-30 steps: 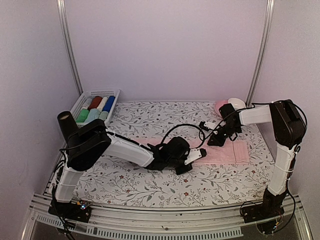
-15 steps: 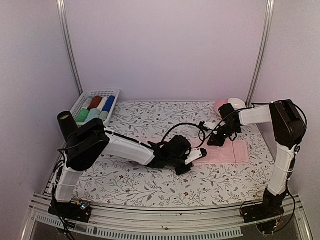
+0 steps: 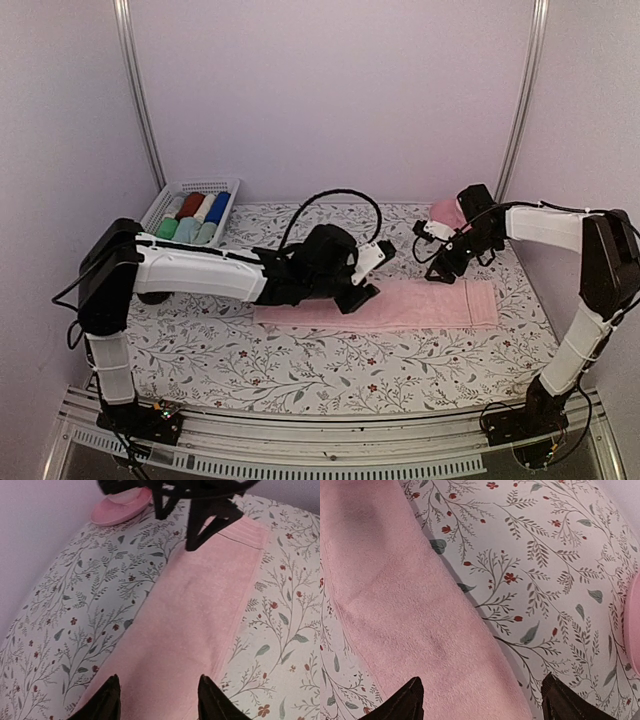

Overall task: Roll the towels
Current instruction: Smooth out the towel at the center of the board.

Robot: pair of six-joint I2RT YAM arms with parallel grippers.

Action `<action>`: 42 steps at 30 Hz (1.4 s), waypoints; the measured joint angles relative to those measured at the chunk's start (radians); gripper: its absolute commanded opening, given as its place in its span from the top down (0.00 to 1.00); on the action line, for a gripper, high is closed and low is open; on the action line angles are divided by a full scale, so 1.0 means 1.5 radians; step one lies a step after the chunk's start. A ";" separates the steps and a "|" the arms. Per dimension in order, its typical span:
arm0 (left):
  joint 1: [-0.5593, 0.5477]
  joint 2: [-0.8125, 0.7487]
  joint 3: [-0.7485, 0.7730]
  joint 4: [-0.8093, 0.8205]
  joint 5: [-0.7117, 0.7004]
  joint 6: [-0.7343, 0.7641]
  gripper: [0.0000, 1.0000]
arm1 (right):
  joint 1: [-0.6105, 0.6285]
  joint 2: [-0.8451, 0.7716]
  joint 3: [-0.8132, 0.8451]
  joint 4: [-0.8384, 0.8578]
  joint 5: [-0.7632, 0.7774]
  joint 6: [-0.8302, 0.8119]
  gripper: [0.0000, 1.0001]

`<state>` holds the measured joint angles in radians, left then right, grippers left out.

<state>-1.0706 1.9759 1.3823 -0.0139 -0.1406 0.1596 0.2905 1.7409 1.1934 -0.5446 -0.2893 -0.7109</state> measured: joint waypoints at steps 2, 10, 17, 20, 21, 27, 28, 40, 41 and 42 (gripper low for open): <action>0.024 -0.045 -0.021 0.000 -0.029 -0.022 0.54 | -0.028 -0.038 -0.005 -0.008 0.002 0.008 0.23; 0.157 -0.134 -0.162 -0.010 -0.119 -0.104 0.80 | -0.153 -0.085 -0.073 -0.023 0.018 0.042 0.59; 0.201 -0.132 -0.212 -0.034 -0.173 -0.135 0.86 | -0.174 -0.057 -0.087 -0.002 0.063 0.068 0.64; 0.215 -0.116 -0.211 -0.027 -0.182 -0.140 0.89 | -0.174 -0.027 -0.090 0.012 0.084 0.075 0.65; 0.222 -0.106 -0.210 -0.024 -0.184 -0.142 0.89 | -0.174 -0.018 -0.092 0.018 0.092 0.076 0.65; 0.244 -0.032 -0.198 -0.025 -0.195 -0.143 0.90 | -0.174 0.010 -0.102 0.040 0.135 0.083 0.66; 0.245 -0.025 -0.198 -0.026 -0.195 -0.143 0.90 | -0.174 0.012 -0.102 0.044 0.138 0.083 0.66; 0.245 0.022 -0.179 -0.028 -0.229 -0.142 0.90 | -0.183 0.017 -0.102 0.077 0.180 0.094 0.65; 0.245 0.022 -0.179 -0.028 -0.229 -0.142 0.90 | -0.185 0.017 -0.102 0.079 0.185 0.095 0.65; 0.245 0.022 -0.179 -0.028 -0.229 -0.142 0.90 | -0.186 0.017 -0.102 0.081 0.187 0.096 0.66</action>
<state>-0.7029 2.0087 1.1137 -0.0559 -0.4843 -0.0540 0.0113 1.7668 1.0401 -0.4225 -0.0086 -0.5671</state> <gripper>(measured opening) 0.097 0.346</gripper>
